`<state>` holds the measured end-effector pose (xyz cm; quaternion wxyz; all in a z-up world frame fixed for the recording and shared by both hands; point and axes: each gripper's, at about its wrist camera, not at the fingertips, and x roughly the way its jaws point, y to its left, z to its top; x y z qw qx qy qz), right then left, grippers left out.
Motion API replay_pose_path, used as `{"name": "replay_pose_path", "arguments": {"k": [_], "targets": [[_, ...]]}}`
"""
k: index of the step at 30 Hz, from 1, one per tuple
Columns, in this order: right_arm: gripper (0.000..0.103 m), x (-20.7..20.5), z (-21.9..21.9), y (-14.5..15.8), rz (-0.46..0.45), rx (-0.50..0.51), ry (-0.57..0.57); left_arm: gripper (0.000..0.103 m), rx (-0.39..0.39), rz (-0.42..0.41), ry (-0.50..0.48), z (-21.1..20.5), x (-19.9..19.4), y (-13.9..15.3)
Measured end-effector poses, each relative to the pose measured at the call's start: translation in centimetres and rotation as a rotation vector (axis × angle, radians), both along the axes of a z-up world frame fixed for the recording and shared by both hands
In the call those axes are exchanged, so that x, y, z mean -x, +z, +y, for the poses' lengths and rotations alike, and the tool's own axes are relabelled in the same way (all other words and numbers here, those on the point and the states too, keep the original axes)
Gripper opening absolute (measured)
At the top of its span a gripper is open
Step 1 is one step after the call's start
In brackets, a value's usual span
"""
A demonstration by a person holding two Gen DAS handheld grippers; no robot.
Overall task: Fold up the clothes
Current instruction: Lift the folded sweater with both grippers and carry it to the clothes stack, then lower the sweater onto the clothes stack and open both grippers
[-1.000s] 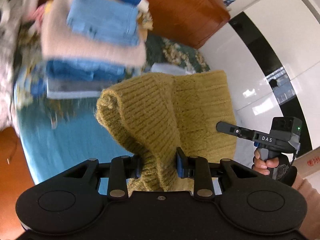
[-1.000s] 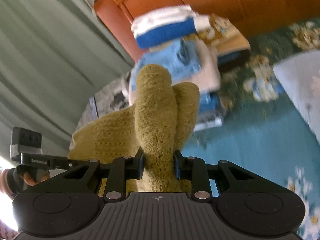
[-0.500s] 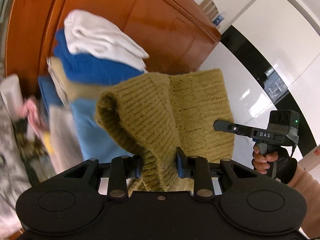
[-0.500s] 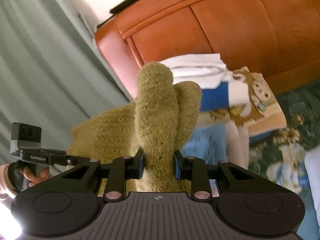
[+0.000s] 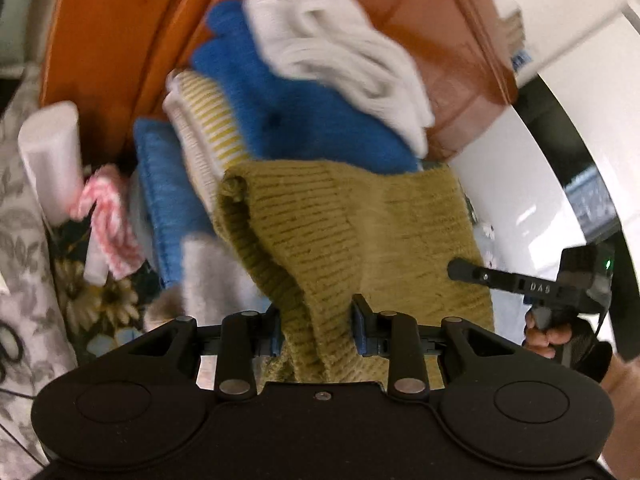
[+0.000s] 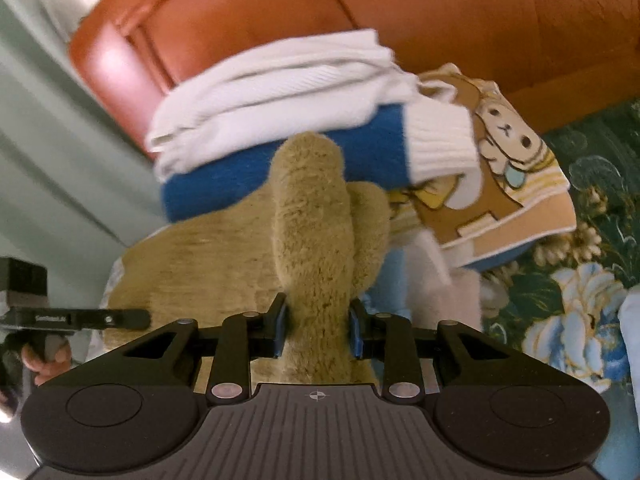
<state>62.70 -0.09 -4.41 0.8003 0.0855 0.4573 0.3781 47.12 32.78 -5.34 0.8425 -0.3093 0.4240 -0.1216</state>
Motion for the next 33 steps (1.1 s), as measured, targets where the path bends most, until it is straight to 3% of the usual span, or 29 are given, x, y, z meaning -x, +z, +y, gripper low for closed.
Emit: {"name": "replay_pose_path", "arguments": {"k": [7, 11, 15, 26, 30, 31, 33], "targets": [[0.037, -2.2, 0.3, -3.3, 0.051, 0.045, -0.032, 0.037, 0.014, 0.019, 0.004, 0.5, -0.4, -2.1], [0.044, -2.4, 0.0, -4.1, 0.063, 0.046, -0.049, 0.041, -0.004, 0.012, -0.001, 0.6, -0.1, -2.6], [0.045, -2.2, -0.1, -4.0, 0.059, 0.045, -0.059, 0.041, -0.020, 0.012, 0.004, 0.4, -0.4, -2.7], [0.050, -0.4, -0.5, 0.6, -0.021, 0.025, -0.064, 0.040, -0.073, -0.020, 0.049, 0.3, 1.0, 0.9], [0.054, 1.0, -1.3, 2.6, -0.063, 0.003, -0.083, 0.048, -0.103, -0.063, 0.068, 0.0, 2.8, 3.0], [0.058, 1.7, -1.5, 3.0, -0.072, 0.001, -0.087, 0.054, -0.113, -0.073, 0.068, -0.2, 3.3, 3.5], [0.063, 3.2, -1.9, 3.7, -0.089, 0.000, -0.096, 0.056, -0.123, -0.102, 0.069, -0.8, 4.5, 4.5]]}}
